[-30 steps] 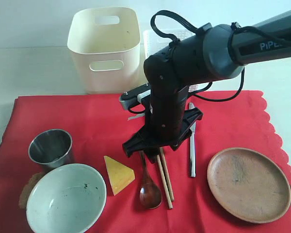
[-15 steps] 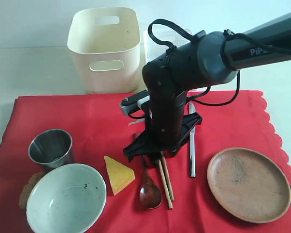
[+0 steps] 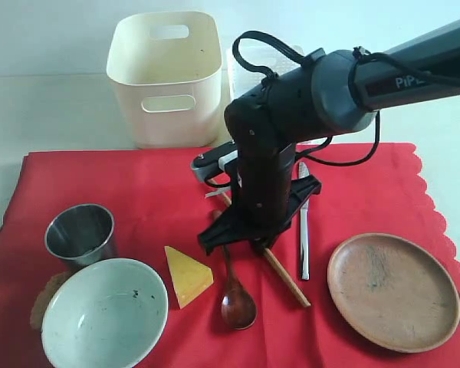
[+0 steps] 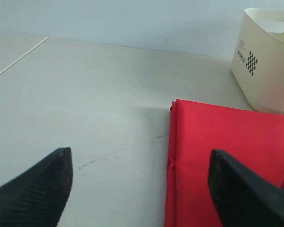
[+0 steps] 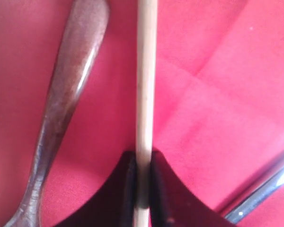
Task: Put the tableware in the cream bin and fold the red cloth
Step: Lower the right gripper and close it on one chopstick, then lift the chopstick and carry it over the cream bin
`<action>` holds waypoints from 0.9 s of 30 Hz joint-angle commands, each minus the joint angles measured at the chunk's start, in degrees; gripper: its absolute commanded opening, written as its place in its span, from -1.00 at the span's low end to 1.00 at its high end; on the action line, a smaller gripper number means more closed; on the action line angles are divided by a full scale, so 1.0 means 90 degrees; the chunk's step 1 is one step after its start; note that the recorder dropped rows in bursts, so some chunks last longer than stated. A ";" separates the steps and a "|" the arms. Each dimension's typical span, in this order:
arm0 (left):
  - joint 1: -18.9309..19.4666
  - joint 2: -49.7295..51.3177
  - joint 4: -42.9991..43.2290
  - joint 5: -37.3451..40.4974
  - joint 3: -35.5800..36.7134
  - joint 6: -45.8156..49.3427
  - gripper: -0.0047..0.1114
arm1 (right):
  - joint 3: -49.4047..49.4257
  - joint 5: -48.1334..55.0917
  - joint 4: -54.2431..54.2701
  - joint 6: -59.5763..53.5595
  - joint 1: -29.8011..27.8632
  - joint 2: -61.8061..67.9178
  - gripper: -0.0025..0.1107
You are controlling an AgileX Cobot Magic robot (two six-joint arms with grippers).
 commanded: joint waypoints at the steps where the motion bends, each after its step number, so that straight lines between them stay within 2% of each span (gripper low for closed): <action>1: -0.0017 -0.0035 -0.0016 -0.0065 0.0014 -0.0021 0.38 | -0.0020 0.0042 -0.0180 0.0103 0.0003 -0.0160 -0.96; 27: -0.0017 -0.0035 -0.0016 -0.0065 0.0014 -0.0021 0.38 | -0.0020 0.0010 -0.0207 0.0132 0.0003 -0.2375 -0.96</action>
